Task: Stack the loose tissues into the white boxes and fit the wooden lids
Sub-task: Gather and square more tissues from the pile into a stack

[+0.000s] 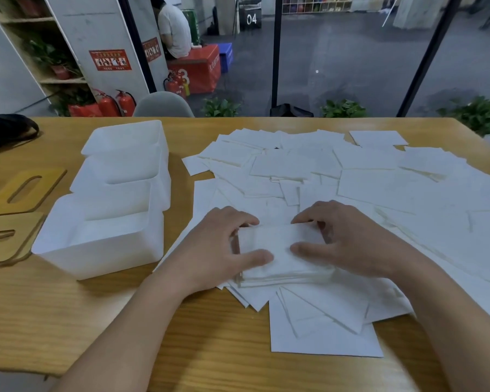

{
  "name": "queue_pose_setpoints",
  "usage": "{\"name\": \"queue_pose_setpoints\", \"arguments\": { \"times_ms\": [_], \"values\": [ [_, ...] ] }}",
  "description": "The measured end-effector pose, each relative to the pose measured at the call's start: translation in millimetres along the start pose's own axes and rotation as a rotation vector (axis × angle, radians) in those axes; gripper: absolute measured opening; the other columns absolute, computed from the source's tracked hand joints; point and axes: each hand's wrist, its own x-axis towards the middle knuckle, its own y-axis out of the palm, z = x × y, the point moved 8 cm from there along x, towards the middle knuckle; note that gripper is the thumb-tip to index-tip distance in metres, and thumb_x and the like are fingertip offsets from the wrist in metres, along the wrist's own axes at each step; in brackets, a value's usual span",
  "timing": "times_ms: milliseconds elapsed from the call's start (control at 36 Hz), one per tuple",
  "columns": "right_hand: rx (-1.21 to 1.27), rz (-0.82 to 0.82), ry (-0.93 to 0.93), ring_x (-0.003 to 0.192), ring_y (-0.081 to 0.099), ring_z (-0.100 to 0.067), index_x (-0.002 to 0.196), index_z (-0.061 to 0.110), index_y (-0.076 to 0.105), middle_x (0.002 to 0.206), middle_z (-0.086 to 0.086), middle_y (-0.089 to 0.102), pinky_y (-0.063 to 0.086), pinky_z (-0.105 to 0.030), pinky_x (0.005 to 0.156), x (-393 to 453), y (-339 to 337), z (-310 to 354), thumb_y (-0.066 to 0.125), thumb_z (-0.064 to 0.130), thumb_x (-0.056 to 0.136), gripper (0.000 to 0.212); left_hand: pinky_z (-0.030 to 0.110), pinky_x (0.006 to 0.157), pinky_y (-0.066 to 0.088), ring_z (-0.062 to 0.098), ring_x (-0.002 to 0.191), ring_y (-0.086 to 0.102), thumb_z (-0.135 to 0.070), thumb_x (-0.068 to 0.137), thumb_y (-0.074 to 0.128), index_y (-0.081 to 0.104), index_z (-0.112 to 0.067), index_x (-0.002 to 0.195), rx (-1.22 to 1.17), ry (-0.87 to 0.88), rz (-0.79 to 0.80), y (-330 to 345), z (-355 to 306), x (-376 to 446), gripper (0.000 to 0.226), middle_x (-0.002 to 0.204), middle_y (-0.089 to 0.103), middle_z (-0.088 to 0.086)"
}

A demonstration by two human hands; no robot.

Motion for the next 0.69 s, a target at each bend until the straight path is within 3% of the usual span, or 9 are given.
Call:
{"name": "queue_pose_setpoints", "arguments": {
  "times_ms": [139, 222, 361, 472, 556, 694],
  "values": [
    [-0.060, 0.062, 0.014, 0.112, 0.050, -0.003, 0.126, 0.057, 0.066, 0.117, 0.032, 0.057, 0.047, -0.035, 0.094, 0, 8, -1, 0.068, 0.086, 0.079, 0.055, 0.024, 0.096, 0.043, -0.006, 0.127, 0.041, -0.090, 0.082, 0.064, 0.057, -0.053, 0.138, 0.091, 0.023, 0.039, 6, -6, 1, 0.068, 0.122, 0.050, -0.034],
    [-0.087, 0.070, 0.023, 0.115, 0.044, -0.005, 0.131, 0.054, 0.064, 0.117, 0.033, 0.054, 0.043, -0.035, 0.095, 0, 10, -1, 0.068, 0.085, 0.079, 0.060, 0.026, 0.097, 0.042, -0.005, 0.125, 0.040, -0.086, 0.085, 0.066, 0.057, -0.052, 0.132, 0.079, 0.032, 0.065, 8, -6, 1, 0.059, 0.120, 0.051, -0.035],
    [-0.060, 0.060, -0.007, 0.119, 0.043, -0.008, 0.114, 0.050, 0.063, 0.118, 0.028, 0.054, 0.042, -0.034, 0.097, 1, 11, 6, 0.073, 0.075, 0.079, 0.044, 0.029, 0.094, 0.042, -0.002, 0.123, 0.037, -0.084, 0.084, 0.067, 0.051, -0.055, 0.127, 0.059, 0.001, 0.105, 12, -4, 1, 0.054, 0.116, 0.051, -0.032],
    [0.052, 0.039, 0.003, 0.108, 0.055, -0.003, 0.107, 0.047, 0.063, 0.108, 0.022, 0.064, 0.047, -0.030, 0.082, 1, 10, 10, 0.082, 0.063, 0.077, 0.039, 0.032, 0.099, 0.043, 0.000, 0.125, 0.037, -0.078, 0.085, 0.072, 0.054, -0.053, 0.124, 0.042, 0.001, 0.100, 8, -11, 0, 0.050, 0.118, 0.050, -0.031],
    [0.140, 0.019, -0.024, 0.095, 0.067, -0.004, 0.115, 0.043, 0.065, 0.109, 0.019, 0.070, 0.055, -0.027, 0.071, -2, 5, 17, 0.087, 0.049, 0.080, 0.042, 0.035, 0.102, 0.044, 0.001, 0.128, 0.039, -0.066, 0.086, 0.080, 0.058, -0.046, 0.113, 0.009, 0.036, 0.058, 2, -21, -3, 0.040, 0.120, 0.053, -0.029],
    [0.282, -0.080, -0.030, 0.098, 0.072, -0.006, 0.131, 0.051, 0.064, 0.116, 0.020, 0.072, 0.058, -0.020, 0.072, -22, -4, 24, 0.093, 0.038, 0.084, 0.057, 0.033, 0.076, 0.060, 0.006, 0.096, 0.069, -0.056, 0.086, 0.085, 0.063, -0.045, 0.120, -0.232, 0.028, -0.044, -3, -27, -20, 0.042, 0.113, 0.067, -0.023]
  ]
}}
